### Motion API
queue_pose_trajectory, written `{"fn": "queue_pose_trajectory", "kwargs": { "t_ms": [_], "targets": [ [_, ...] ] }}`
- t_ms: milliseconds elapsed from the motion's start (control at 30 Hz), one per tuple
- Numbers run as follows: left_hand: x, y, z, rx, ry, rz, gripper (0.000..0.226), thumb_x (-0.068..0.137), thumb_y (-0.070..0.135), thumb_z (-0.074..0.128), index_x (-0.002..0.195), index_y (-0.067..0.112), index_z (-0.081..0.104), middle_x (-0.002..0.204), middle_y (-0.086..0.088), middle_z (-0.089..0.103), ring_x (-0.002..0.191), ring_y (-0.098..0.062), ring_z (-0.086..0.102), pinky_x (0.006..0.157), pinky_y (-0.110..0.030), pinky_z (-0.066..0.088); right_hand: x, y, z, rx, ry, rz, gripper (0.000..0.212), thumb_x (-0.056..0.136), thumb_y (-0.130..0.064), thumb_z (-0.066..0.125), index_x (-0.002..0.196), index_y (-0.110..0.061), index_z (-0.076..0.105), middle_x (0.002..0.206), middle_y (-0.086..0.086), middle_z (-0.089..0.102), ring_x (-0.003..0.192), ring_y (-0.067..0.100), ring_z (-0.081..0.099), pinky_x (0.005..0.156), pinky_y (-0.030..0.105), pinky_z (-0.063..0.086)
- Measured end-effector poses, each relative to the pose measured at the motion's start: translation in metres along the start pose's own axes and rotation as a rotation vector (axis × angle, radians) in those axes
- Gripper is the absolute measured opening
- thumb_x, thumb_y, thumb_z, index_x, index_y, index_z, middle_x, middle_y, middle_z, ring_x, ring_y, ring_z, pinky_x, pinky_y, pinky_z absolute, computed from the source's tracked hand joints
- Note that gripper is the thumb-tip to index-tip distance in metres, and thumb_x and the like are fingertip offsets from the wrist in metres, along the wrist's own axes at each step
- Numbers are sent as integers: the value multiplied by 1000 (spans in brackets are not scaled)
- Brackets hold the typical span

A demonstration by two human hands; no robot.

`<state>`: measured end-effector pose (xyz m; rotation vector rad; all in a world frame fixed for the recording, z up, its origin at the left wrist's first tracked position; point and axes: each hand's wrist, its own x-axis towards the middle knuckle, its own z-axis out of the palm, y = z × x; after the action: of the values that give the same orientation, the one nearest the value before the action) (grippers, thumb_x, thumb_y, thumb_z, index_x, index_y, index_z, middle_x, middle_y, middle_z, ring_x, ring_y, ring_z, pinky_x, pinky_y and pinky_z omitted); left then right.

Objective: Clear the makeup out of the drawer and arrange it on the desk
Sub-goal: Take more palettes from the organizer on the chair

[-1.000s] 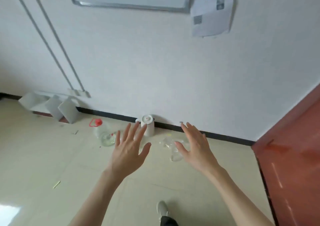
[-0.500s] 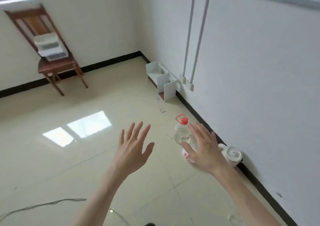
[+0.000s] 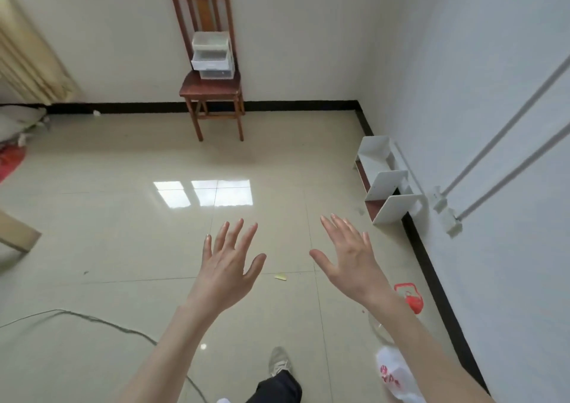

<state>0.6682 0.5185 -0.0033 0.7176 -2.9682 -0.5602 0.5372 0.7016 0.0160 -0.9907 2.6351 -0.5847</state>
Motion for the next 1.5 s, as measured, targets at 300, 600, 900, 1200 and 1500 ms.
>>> {"fn": "queue_pose_trajectory", "kwargs": {
  "t_ms": [300,600,900,1200,1500],
  "targets": [
    [170,-68,-47,-16,77,-59,78,75,64,2,147,34,5,157,5,5,144,-16,-5,116,-41,-4,203,-41,-15,64,-17,-59,64,94,-46,43,149,-28,15,157,-4,11,145,11,3,116,39,-3],
    [346,-146,-62,-33,49,-187,82,72,66,1,147,34,4,157,4,3,144,-15,-8,116,-41,-5,421,-72,-2,96,-94,-131,64,94,-45,43,149,-27,15,158,-4,11,145,11,2,116,38,-4],
    [530,-221,-125,-41,105,-251,81,73,66,2,147,33,5,157,4,5,144,-15,-7,116,-42,-5,632,-124,-22,120,-92,-199,64,95,-44,44,149,-25,16,158,-4,12,145,10,1,116,38,-5],
    [684,-325,-156,-38,81,-263,82,72,66,-1,147,34,1,157,3,2,144,-15,-10,115,-40,-8,815,-186,-1,92,-116,-197,63,95,-42,45,149,-25,17,158,-3,12,145,11,2,117,38,-4],
    [863,-447,-219,-52,54,-206,61,96,44,34,148,30,5,157,1,1,144,-17,-9,116,-43,-5,1002,-263,19,94,-100,-126,63,96,-43,43,150,-26,14,158,-4,10,145,9,-1,118,37,-5]
  ]
}}
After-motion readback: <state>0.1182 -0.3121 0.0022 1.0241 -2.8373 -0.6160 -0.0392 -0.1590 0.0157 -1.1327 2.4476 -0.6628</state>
